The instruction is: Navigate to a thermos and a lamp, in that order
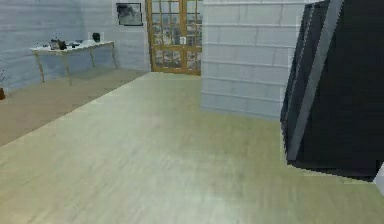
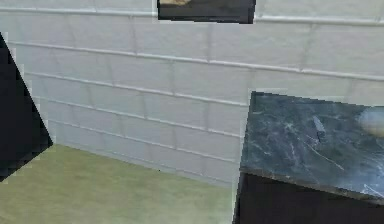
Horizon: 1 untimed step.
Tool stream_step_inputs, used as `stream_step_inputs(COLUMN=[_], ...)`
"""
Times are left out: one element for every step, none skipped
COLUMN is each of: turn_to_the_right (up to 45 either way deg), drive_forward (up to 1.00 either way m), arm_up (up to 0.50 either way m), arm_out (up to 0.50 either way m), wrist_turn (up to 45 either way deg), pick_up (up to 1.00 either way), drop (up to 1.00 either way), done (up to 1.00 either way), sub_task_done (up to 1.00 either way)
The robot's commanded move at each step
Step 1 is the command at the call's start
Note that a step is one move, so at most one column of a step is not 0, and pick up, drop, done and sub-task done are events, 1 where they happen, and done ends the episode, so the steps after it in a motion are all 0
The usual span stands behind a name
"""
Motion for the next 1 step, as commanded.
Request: stream_step_inputs(turn_to_the_right=[0.0], drive_forward=[0.10], arm_up=[0.00], arm_out=[0.00], wrist_turn=[0.0], pick_up=[0.00], drop=[0.00], done=[0.00], sub_task_done=[0.00])
